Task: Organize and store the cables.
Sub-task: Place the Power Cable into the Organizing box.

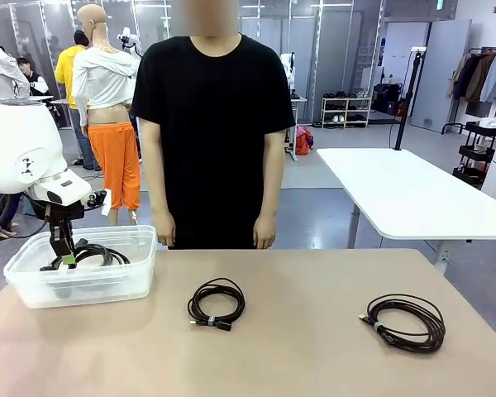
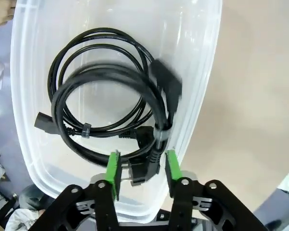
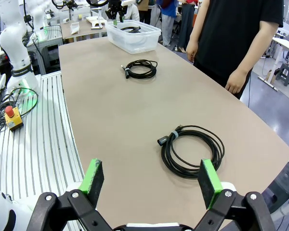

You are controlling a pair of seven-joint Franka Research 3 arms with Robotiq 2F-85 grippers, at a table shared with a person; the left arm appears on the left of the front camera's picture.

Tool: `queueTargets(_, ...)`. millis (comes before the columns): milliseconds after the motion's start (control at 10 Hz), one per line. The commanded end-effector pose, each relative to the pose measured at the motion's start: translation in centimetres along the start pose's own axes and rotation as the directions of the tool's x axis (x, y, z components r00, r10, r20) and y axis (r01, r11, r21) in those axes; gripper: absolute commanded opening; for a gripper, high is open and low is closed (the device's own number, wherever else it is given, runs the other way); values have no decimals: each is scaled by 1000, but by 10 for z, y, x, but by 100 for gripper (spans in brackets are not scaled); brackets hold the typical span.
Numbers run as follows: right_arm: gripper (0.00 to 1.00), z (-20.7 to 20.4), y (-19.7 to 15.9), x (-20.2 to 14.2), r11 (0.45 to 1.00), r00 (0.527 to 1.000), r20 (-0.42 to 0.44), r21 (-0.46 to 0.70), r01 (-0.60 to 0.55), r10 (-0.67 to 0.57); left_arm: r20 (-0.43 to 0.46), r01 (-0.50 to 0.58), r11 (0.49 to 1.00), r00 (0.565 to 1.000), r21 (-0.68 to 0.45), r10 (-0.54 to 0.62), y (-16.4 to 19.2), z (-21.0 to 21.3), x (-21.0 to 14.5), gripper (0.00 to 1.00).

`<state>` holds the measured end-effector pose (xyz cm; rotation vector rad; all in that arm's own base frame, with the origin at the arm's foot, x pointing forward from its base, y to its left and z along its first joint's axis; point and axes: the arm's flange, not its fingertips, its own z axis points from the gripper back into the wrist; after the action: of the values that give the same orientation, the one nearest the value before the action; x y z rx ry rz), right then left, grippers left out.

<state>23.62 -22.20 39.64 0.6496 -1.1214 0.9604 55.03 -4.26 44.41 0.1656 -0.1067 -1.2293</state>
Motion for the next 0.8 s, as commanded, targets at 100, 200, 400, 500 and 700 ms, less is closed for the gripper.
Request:
queueTargets(100,100,0,0,1,1000,1000,13,-5,-16,16,-20,-9,1000,1000,11,10,-2,5,1,100)
queueTargets(200,100,0,0,1,1000,1000,13,-5,-16,16,-16,-8,1000,1000,17,8,-2,7,1,89)
queueTargets(400,100,0,0,1,1000,1000,13,-5,-16,16,-9,-19,1000,1000,7,19,-3,7,-1,100)
queueTargets(500,100,0,0,1,1000,1000,13,-5,-16,16,-120,-20,1000,993,-8,19,-11,-2,0,100)
queueTargets(700,100,0,0,1,1000,1000,13,-5,-16,16,2,5,1000,1000,10,-5,-1,6,2,100)
